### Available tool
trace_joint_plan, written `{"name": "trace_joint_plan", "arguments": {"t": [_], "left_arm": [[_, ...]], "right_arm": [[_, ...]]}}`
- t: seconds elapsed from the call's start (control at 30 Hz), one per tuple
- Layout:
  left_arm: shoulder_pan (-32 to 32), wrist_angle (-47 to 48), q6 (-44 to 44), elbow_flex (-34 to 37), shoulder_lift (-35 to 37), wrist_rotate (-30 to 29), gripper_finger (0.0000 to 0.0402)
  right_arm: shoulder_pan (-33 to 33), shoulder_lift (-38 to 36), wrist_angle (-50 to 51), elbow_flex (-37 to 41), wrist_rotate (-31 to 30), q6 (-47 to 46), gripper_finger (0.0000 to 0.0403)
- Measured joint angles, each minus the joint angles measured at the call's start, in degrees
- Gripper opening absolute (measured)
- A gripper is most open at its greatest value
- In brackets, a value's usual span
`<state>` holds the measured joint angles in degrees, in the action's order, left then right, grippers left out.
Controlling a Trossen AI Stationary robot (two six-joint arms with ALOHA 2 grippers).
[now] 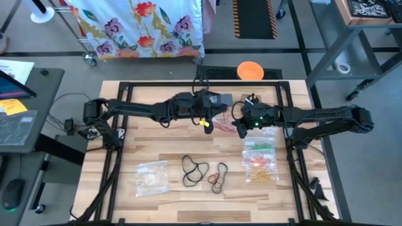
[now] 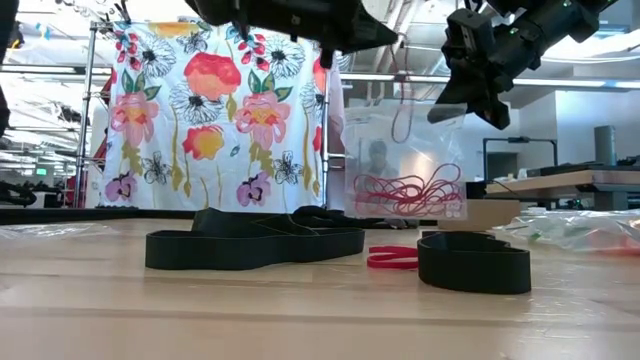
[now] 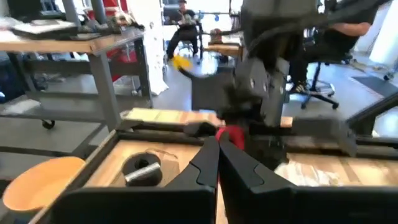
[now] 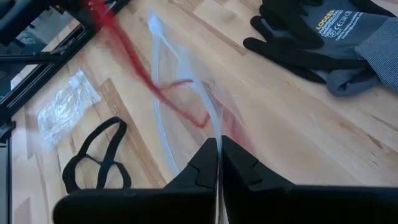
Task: Sort rubber bands
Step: Put the red rubber band into the transparent zip bag
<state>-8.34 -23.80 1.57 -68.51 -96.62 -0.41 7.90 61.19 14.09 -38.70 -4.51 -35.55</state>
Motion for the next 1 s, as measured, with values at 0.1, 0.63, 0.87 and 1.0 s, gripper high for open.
{"name": "trace_joint_plan", "arguments": {"t": [0.1, 0.63, 0.87, 1.0], "left_arm": [[0.00, -0.81, 1.44, 0.00, -1.70, 0.25, 0.0000], [0.13, 5.42, 3.95, 0.00, -3.21, 6.90, 0.0027], [-0.02, 5.24, 3.64, 0.00, -3.19, 8.04, 0.0093], [-0.33, 7.34, 0.34, 0.00, -3.19, 8.42, 0.0113]], "right_arm": [[0.00, -0.02, -0.04, -0.01, 0.00, 0.00, 0.0011], [0.00, 0.00, 0.24, -0.02, 0.00, 0.02, 0.0011], [0.00, -0.01, 0.21, -0.02, 0.00, 0.10, 0.0011], [0.00, 0.00, 0.27, -0.02, 0.00, 0.18, 0.0011]]}}
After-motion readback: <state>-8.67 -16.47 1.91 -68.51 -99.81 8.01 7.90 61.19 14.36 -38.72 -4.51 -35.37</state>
